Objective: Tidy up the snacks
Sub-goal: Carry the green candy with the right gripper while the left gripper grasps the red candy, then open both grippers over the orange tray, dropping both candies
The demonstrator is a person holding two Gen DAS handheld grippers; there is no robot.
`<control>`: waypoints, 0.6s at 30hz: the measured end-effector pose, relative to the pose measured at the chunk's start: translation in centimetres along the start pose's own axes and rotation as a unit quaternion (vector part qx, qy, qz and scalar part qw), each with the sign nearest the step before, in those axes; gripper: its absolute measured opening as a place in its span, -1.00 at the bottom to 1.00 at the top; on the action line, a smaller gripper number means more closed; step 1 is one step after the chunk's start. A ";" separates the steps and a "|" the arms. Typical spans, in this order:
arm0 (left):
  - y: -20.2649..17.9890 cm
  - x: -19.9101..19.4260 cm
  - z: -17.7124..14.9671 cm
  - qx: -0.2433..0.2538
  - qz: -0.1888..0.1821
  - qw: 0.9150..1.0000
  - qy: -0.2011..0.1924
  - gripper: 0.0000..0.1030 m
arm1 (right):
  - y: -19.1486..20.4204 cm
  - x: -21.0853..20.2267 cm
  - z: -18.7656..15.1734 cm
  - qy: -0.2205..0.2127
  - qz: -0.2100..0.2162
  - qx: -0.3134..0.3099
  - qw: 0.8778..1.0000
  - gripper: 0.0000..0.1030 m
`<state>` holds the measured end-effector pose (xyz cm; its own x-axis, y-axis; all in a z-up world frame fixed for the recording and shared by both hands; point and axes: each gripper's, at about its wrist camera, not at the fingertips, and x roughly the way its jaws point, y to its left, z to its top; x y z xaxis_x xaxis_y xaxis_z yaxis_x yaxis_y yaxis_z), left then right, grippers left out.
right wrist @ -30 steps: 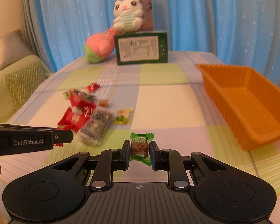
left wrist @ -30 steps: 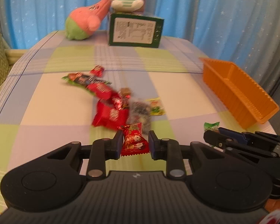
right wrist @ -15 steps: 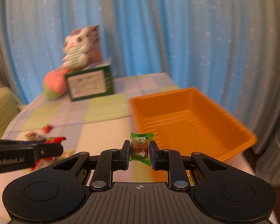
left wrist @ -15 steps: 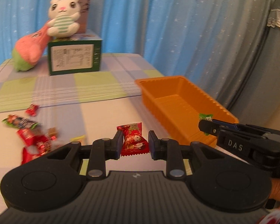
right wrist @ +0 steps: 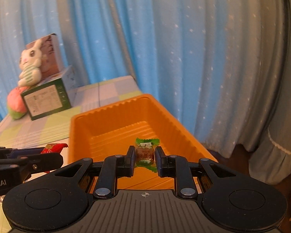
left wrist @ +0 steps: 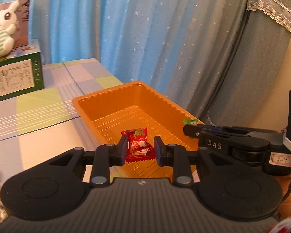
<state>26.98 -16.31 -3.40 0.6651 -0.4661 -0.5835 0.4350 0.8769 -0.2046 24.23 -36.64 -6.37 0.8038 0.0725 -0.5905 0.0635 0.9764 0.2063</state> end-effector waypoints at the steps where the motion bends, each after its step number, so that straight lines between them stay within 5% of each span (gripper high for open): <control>1: 0.0 0.4 0.1 0.000 -0.004 1.000 -0.001 -0.50 | -0.2 0.1 0.0 0.003 0.002 0.007 1.000 -0.57; 8: 0.5 2.5 0.4 -0.010 -0.003 1.000 -0.001 -0.49 | -1.1 0.9 0.3 0.023 0.009 0.045 0.999 -0.57; 11: 0.9 2.8 0.5 -0.019 -0.006 1.000 -0.002 -0.30 | -1.0 1.1 0.4 0.026 0.009 0.046 0.999 -0.57; 18: 2.7 1.8 0.5 -0.033 0.027 0.999 0.009 -0.28 | -0.7 1.3 0.3 0.027 0.013 0.050 0.998 -0.58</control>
<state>29.67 -14.81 -4.66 0.6749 -0.4157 -0.6097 0.3568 0.9071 -0.2234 25.39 -37.33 -7.01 0.7731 0.1119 -0.6243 0.1031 0.9490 0.2979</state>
